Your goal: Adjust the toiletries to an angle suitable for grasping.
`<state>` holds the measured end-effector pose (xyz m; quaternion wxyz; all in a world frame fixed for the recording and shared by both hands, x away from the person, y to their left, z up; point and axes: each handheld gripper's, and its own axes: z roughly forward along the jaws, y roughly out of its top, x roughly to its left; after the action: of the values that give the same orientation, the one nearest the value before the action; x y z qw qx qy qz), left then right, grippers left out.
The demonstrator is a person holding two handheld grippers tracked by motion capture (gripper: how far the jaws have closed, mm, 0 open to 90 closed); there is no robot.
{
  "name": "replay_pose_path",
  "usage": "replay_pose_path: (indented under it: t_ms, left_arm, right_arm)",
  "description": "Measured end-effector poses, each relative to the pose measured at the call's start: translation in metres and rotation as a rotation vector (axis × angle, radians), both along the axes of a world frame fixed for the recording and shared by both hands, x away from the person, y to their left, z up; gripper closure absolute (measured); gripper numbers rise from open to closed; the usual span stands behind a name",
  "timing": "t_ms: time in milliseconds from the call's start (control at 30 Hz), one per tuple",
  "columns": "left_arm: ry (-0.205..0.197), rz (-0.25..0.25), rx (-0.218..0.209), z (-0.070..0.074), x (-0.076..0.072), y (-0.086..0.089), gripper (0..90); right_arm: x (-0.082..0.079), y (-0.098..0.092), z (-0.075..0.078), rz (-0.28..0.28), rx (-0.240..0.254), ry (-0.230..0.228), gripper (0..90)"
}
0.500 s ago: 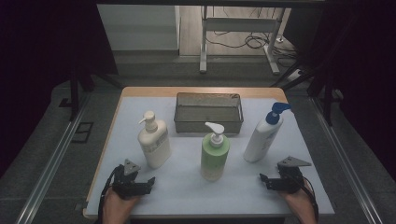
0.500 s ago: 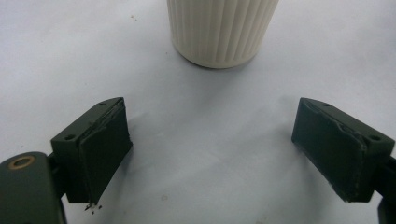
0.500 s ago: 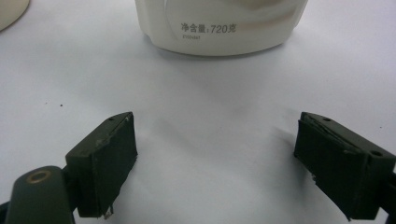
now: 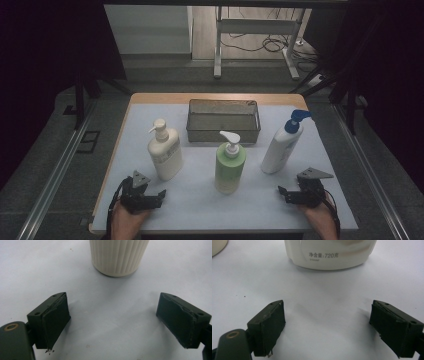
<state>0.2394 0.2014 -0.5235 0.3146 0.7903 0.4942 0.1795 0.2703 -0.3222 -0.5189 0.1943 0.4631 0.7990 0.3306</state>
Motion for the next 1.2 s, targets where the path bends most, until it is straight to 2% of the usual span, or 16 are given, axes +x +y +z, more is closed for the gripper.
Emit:
replay_pose_path:
  t_ms: [400,800,900,1000,1067,1100,1167,1200]
  left_arm:
    - [0.002,0.000,-0.001,0.000,0.000,0.000,10.8]
    - [0.002,0.000,-0.002,0.000,0.000,0.000,10.8]
    - [0.002,0.000,-0.001,0.000,0.000,0.000,10.8]
    - [0.002,0.000,-0.002,0.000,0.000,0.000,10.8]
    - [0.002,0.000,-0.002,0.000,0.000,0.000,10.8]
    - [0.002,0.000,-0.002,0.000,0.000,0.000,10.8]
    - [0.002,0.001,-0.003,0.000,0.000,0.000,10.8]
    - [0.002,0.000,-0.002,0.000,0.000,0.000,10.8]
  right_arm:
    - [0.000,0.000,0.001,0.000,0.001,0.006,12.7]
    - [0.001,-0.002,0.004,-0.004,0.029,0.036,13.5]
    - [0.001,-0.003,0.006,-0.007,0.029,0.044,17.4]
    - [0.001,-0.005,0.008,-0.012,0.045,0.046,24.3]
    - [0.002,-0.005,0.011,-0.005,0.052,0.042,32.3]
    - [0.002,-0.005,0.011,-0.005,0.052,0.042,32.3]
    - [0.003,-0.005,0.014,0.006,0.052,0.036,41.0]
    - [0.003,-0.005,0.014,0.006,0.052,0.036,41.0]
